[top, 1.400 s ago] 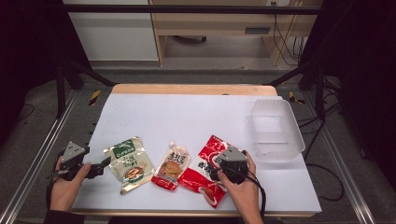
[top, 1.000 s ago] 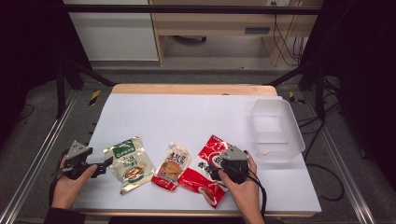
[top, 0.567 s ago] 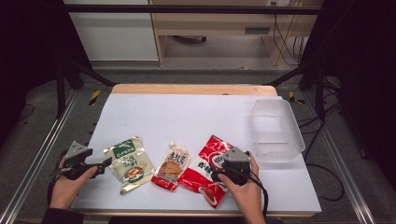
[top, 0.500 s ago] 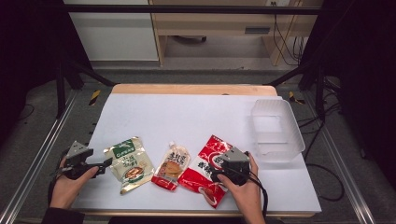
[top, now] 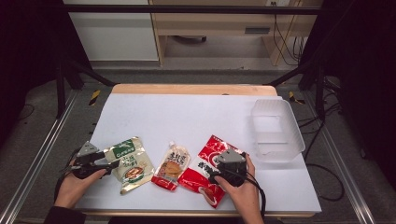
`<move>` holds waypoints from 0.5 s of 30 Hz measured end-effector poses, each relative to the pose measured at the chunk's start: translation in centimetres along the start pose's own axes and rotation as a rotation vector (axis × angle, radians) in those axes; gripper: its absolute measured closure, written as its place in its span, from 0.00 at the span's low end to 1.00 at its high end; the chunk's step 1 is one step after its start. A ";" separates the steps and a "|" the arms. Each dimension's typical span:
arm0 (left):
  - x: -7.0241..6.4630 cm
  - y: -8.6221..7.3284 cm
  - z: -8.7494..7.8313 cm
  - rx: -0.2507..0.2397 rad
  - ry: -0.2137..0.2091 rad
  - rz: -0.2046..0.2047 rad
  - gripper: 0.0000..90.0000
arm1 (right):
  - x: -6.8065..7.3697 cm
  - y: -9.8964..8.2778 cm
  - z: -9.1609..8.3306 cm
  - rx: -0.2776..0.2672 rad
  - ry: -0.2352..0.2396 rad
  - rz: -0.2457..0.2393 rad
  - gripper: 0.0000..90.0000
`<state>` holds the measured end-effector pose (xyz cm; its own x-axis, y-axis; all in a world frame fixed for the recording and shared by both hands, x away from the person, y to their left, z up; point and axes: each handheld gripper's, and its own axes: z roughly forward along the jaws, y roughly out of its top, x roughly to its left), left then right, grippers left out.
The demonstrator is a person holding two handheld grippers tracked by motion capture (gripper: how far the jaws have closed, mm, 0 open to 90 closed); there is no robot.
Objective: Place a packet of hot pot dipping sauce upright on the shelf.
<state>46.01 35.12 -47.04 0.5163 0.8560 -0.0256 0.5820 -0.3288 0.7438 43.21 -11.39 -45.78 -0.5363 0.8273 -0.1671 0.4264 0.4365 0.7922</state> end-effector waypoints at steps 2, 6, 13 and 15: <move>-0.1 0.1 -0.1 -0.003 -0.023 -0.008 0.40 | 0.0 0.0 0.0 0.004 -0.005 -0.011 0.09; -0.4 0.1 -0.5 -0.003 -0.041 0.003 0.56 | -0.1 0.0 0.0 0.010 -0.007 -0.003 0.09; -0.5 0.1 -0.7 0.014 -0.026 0.027 0.77 | 0.2 0.1 0.1 0.021 -0.006 -0.023 0.09; -0.5 0.1 -0.6 0.017 -0.021 0.027 0.81 | 0.2 0.0 0.1 0.025 -0.011 -0.024 0.09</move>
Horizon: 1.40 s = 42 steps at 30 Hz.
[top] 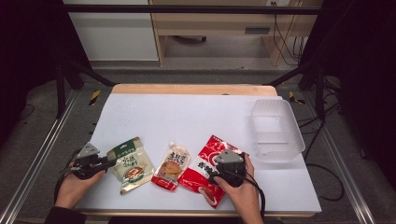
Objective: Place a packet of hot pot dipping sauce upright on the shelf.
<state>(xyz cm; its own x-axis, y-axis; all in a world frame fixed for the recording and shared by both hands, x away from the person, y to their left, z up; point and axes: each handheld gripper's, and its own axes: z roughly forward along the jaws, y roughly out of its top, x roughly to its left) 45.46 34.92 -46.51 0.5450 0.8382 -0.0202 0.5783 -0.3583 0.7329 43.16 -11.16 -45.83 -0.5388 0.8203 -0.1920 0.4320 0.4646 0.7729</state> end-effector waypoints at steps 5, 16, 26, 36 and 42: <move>0.1 0.0 0.1 0.007 -0.003 0.000 0.88 | -0.1 0.0 -0.1 -0.001 -0.002 0.002 0.09; 0.2 0.1 -0.2 0.024 -0.006 0.023 1.00 | 0.1 0.0 0.3 0.012 0.005 -0.016 0.09; -0.5 0.7 -2.7 -0.071 0.009 0.043 1.00 | 0.1 0.0 0.1 0.018 -0.002 -0.018 0.09; -2.5 3.2 -6.4 -0.181 -0.012 0.142 1.00 | 0.1 0.1 0.0 0.006 0.019 -0.016 0.09; -4.1 5.0 -8.0 -0.199 -0.025 0.207 1.00 | 0.2 0.1 -0.1 0.005 0.030 -0.026 0.09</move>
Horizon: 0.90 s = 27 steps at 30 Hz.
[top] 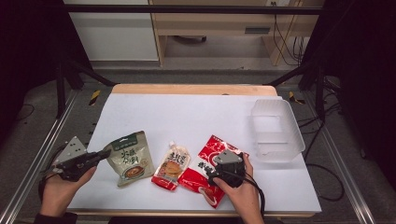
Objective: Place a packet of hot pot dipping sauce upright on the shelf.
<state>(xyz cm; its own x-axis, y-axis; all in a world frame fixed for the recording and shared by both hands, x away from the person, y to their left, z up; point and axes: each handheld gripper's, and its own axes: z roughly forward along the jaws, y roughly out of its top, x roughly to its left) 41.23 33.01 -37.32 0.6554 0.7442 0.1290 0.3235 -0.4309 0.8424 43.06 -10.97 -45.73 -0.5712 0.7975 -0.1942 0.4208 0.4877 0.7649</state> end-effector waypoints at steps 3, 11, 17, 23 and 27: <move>-0.4 1.0 -0.4 0.000 -0.002 0.030 1.00 | 0.0 0.0 0.0 0.002 -0.001 0.000 0.09; -0.9 4.1 -1.0 0.036 -0.001 0.133 1.00 | 0.2 0.1 -0.1 0.000 0.005 -0.002 0.10; 0.1 5.1 -1.1 0.019 -0.025 0.116 1.00 | 0.4 0.1 -0.4 -0.010 0.042 -0.005 0.09; -0.2 6.1 -0.9 0.017 -0.055 0.144 1.00 | 1.5 1.8 -1.1 -0.021 0.141 -0.079 0.10; -0.4 6.5 -0.4 0.030 -0.069 0.159 1.00 | 1.9 3.5 -1.4 0.001 0.223 -0.120 0.11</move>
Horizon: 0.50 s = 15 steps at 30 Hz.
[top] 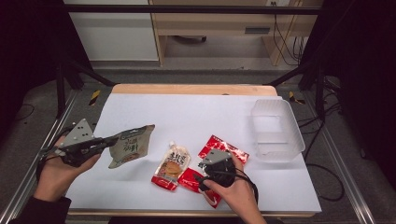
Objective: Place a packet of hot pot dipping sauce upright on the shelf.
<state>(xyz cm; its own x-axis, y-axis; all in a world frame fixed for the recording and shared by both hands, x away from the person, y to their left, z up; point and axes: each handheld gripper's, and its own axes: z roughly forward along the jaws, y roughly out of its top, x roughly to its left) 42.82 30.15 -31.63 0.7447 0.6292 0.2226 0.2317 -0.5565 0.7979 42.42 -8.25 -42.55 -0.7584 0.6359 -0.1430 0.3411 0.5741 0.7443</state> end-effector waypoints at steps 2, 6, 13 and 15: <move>0.0 0.2 0.3 0.005 -0.008 0.005 1.00 | 0.1 0.5 -0.1 0.013 0.001 -0.019 0.12; 0.0 0.6 0.4 0.003 -0.024 0.002 1.00 | 0.1 2.9 -1.1 0.042 0.009 -0.085 0.12; -0.2 1.9 0.8 -0.007 -0.055 0.029 1.00 | -0.2 6.9 -1.7 0.114 0.045 -0.186 0.16; -0.2 2.2 1.1 -0.007 -0.059 0.032 1.00 | -0.4 7.8 -1.7 0.121 0.053 -0.205 0.18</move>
<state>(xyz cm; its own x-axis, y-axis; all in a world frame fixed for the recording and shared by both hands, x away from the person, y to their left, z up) 43.81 28.20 -30.55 0.7872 0.5779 0.2152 0.2029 -0.5724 0.7945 44.45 -4.86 -35.60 -0.8459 0.4733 -0.2460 0.2386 0.7482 0.6191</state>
